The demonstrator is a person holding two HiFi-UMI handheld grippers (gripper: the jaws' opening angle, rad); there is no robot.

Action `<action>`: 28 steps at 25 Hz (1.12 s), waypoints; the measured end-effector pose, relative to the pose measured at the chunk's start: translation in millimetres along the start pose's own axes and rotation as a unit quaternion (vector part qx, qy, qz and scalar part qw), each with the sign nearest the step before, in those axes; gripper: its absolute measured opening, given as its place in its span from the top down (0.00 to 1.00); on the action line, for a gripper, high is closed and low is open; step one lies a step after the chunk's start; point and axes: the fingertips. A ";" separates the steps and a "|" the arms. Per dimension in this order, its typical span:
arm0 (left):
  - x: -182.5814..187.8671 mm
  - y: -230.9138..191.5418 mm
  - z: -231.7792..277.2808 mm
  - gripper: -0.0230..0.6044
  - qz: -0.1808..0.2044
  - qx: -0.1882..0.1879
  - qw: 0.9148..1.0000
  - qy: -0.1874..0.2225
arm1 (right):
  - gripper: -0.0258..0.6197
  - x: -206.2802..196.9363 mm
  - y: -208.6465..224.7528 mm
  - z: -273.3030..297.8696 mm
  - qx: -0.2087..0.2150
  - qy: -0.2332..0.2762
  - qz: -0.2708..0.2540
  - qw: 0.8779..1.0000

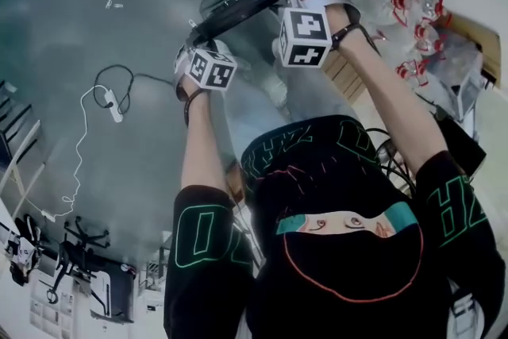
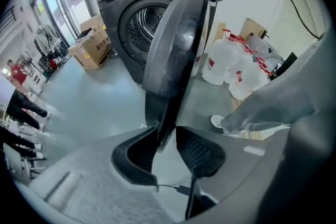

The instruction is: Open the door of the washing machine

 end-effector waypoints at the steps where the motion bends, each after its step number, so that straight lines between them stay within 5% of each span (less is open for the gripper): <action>1: -3.1 9.0 1.4 0.80 -0.012 0.000 1.000 -0.006 | 0.70 -3.4 -4.8 -0.7 0.002 0.006 -0.010 1.000; 9: -17.4 71.1 1.6 0.78 -0.114 0.029 0.993 -0.026 | 0.70 -24.4 -38.1 -10.6 0.029 0.053 -0.100 0.993; 15: -17.1 107.7 -21.3 0.75 -0.226 0.068 0.972 0.016 | 0.70 -37.0 -56.5 -20.1 0.030 0.068 -0.144 0.987; 22: -5.0 109.5 -62.4 0.76 -0.281 0.110 0.951 0.061 | 0.69 -39.7 -57.0 -20.8 0.028 0.088 -0.144 0.985; 25: 4.9 87.5 -109.5 0.76 -0.315 0.163 0.928 0.112 | 0.61 -30.3 -47.8 -43.3 0.018 0.128 -0.108 0.986; 28: 31.8 50.6 -175.8 0.79 -0.358 0.243 0.873 0.224 | 0.62 -9.1 -24.3 -80.3 0.017 0.197 -0.020 0.980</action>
Point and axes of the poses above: the fingertips, and each gripper's own axes: z forward along the fingers, y to its right, x out of its top, and after that the axes turned 7 degrees about y, right-handed
